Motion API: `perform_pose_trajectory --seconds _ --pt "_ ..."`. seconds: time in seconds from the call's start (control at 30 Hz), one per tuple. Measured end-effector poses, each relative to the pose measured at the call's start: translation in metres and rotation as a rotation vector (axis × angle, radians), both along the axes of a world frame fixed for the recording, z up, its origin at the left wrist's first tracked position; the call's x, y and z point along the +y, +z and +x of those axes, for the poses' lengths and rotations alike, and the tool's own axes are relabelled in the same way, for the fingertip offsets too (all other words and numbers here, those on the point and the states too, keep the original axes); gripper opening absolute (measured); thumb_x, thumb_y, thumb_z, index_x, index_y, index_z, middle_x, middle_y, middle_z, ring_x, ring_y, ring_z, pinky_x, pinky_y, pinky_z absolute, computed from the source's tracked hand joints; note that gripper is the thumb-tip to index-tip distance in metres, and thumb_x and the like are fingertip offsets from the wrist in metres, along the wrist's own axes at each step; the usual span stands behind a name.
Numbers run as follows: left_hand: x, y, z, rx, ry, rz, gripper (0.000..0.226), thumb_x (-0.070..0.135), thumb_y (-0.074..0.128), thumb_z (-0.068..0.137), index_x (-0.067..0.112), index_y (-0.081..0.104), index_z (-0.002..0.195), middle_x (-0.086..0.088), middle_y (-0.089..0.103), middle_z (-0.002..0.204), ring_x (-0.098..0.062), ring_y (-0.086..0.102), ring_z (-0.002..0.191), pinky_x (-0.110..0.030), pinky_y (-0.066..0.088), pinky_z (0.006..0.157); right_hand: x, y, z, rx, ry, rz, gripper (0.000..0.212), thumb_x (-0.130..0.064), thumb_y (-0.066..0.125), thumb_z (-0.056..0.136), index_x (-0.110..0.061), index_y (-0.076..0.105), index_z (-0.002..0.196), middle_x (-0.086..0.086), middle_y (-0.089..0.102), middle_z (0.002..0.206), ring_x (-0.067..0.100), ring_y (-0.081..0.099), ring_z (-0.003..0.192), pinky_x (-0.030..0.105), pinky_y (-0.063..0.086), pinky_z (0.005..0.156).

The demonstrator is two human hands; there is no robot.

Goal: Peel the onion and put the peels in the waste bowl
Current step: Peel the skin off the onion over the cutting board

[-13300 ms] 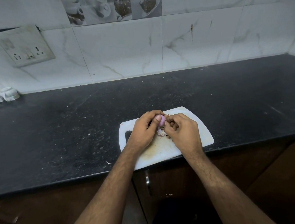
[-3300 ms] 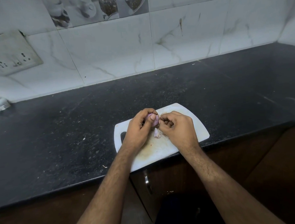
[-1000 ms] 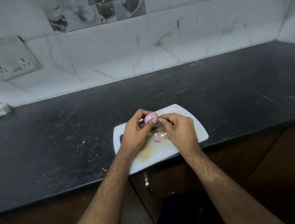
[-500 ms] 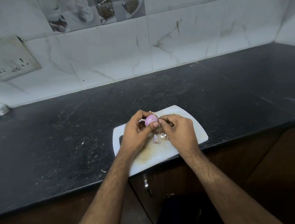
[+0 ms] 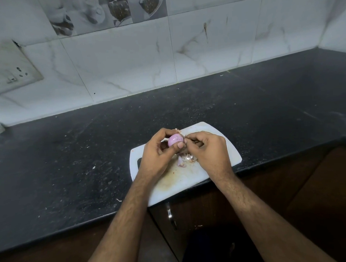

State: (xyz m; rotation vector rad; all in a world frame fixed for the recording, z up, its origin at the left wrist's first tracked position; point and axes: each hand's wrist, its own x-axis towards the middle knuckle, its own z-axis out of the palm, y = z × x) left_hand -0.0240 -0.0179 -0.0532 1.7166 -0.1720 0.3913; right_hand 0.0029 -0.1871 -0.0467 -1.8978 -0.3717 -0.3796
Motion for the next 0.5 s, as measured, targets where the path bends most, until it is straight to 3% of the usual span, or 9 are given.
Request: perform_pose_trajectory --seconds 0.17,0.5 --pt "0.0009 -0.0016 0.0013 0.004 0.016 0.03 0.028 0.04 0.078 0.091 0.023 0.073 0.113 0.0 0.073 0.126 -0.032 0.073 0.113 -0.062 0.061 0.095 0.0022 -0.0011 0.0001 0.009 -0.019 -0.036 0.007 -0.02 0.077 0.09 -0.015 0.08 0.094 -0.012 0.072 0.079 0.003 0.067 0.071 0.021 0.059 0.065" --pt "-0.0019 -0.0025 0.0018 0.051 0.027 -0.023 0.022 0.026 0.073 0.1 0.011 0.071 0.116 -0.008 0.076 0.114 -0.027 0.076 0.104 -0.049 0.064 0.093 0.0001 0.0007 -0.0016 -0.004 -0.023 0.01 0.012 -0.022 0.07 0.097 -0.017 0.079 0.101 -0.011 0.075 0.088 0.001 0.069 0.077 0.015 0.056 0.067"
